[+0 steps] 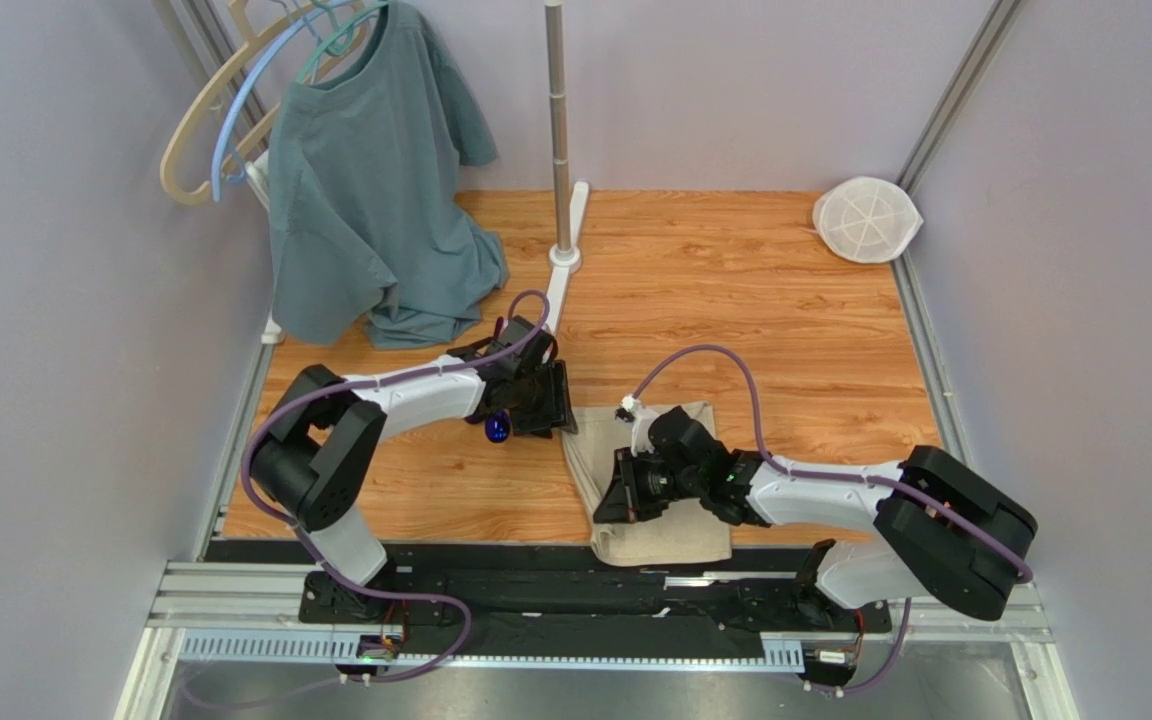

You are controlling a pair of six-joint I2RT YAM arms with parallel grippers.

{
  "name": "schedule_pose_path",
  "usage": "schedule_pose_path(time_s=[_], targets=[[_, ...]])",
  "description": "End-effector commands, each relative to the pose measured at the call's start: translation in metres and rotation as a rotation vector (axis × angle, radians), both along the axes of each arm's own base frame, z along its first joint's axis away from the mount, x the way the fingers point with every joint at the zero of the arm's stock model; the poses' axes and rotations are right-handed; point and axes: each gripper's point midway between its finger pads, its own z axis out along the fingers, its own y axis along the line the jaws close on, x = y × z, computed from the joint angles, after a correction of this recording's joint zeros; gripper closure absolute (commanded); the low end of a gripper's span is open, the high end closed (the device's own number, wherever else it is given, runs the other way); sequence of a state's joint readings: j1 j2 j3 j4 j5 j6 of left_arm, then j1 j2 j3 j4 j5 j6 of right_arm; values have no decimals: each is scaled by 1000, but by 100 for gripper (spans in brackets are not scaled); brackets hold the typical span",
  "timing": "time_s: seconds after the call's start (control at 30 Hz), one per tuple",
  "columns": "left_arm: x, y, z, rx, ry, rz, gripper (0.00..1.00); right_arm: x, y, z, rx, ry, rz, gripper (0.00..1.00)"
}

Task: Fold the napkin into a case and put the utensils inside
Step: Turn over the upper triangle folded napkin at the center of the board.

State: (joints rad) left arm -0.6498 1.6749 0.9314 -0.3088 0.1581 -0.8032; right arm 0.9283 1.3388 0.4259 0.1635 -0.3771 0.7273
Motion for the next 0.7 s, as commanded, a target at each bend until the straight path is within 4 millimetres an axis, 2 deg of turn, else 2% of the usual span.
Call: schedule_pose_path(time_s=[0.0, 0.07, 0.13, 0.27, 0.3, 0.33, 0.37, 0.4, 0.43, 0.5, 0.57, 0.67], targets=[[4, -7, 9, -51, -21, 14, 43, 9, 13, 17, 45, -49, 20, 100], [-1, -18, -1, -100, 31, 0, 45, 10, 13, 17, 44, -48, 20, 100], [2, -26, -5, -137, 41, 7, 46, 11, 13, 17, 41, -51, 19, 100], [6, -25, -9, -124, 31, 22, 56, 12, 14, 20, 40, -59, 21, 100], [9, -22, -6, -123, 23, 28, 60, 12, 14, 20, 38, -59, 24, 100], [11, -19, -5, -118, 15, 38, 74, 13, 16, 22, 40, -64, 26, 100], [14, -17, -3, -119, 4, 42, 79, 13, 16, 22, 36, -68, 31, 100], [15, -13, 3, -112, -12, 43, 83, 14, 16, 23, 35, -69, 34, 100], [20, -9, 6, -100, -37, 54, 93, 14, 17, 24, 34, -68, 34, 100], [26, -2, 23, -82, -82, 46, 100, 16, 20, 29, 45, -74, 38, 100], [36, 6, 39, -40, -137, 56, 100, 17, 27, 39, 67, -82, 51, 100], [39, 18, 66, -23, -194, 54, 100, 18, 39, 52, 103, -84, 80, 100]])
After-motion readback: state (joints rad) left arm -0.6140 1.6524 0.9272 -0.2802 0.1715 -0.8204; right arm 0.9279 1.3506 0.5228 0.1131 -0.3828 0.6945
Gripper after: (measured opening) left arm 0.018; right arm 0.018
